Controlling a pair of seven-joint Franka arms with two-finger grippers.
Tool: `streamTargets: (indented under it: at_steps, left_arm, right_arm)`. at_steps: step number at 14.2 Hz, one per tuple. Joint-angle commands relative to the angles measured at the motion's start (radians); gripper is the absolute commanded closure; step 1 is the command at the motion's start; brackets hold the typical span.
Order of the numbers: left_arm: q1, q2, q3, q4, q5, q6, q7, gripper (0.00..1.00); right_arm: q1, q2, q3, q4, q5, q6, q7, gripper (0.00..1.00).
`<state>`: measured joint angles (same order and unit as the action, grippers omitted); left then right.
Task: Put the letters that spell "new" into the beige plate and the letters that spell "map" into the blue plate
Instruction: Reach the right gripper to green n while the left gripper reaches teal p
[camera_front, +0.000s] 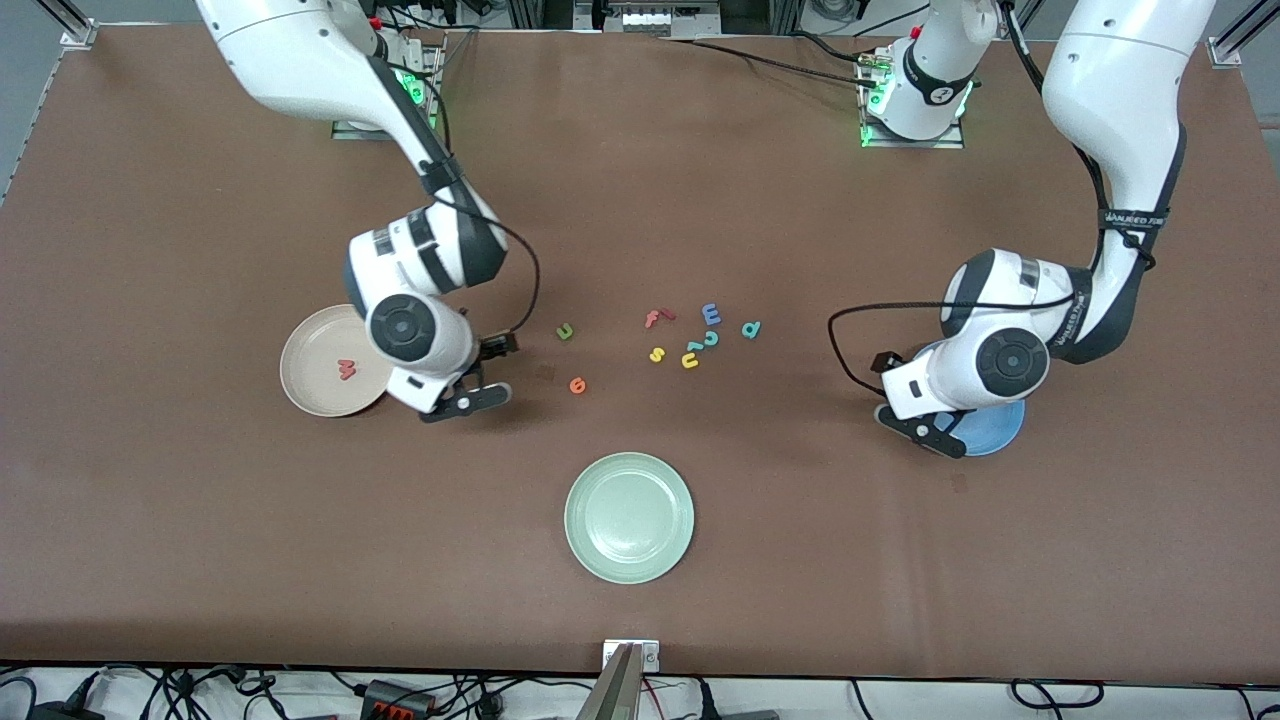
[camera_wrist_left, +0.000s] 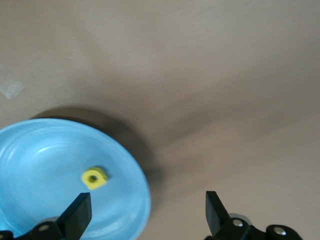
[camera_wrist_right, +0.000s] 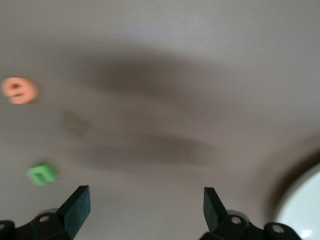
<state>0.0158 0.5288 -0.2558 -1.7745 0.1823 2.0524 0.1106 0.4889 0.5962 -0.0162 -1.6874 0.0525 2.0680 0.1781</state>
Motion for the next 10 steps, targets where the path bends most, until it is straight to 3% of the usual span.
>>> streamTargets:
  at_steps: [1, 5, 8, 10]
  left_arm:
    - [0.004, -0.033, -0.074, -0.011, 0.017, -0.063, -0.167, 0.0]
    - [0.001, -0.029, -0.158, -0.042, 0.017, -0.063, -0.385, 0.0]
    - [-0.014, -0.021, -0.223, -0.092, 0.017, 0.061, -0.474, 0.0]
    - [-0.037, -0.015, -0.223, -0.158, 0.023, 0.168, -0.477, 0.0]
  right_arm:
    - [0.068, 0.011, -0.01, -0.009, 0.007, 0.056, 0.046, 0.0]
    - [0.144, 0.048, -0.008, -0.005, 0.012, 0.093, -0.082, 0.0]
    - [0.175, 0.051, -0.005, -0.006, 0.02, 0.112, -0.127, 0.01]
    - [0.203, 0.059, -0.005, -0.008, 0.01, 0.115, -0.14, 0.15]
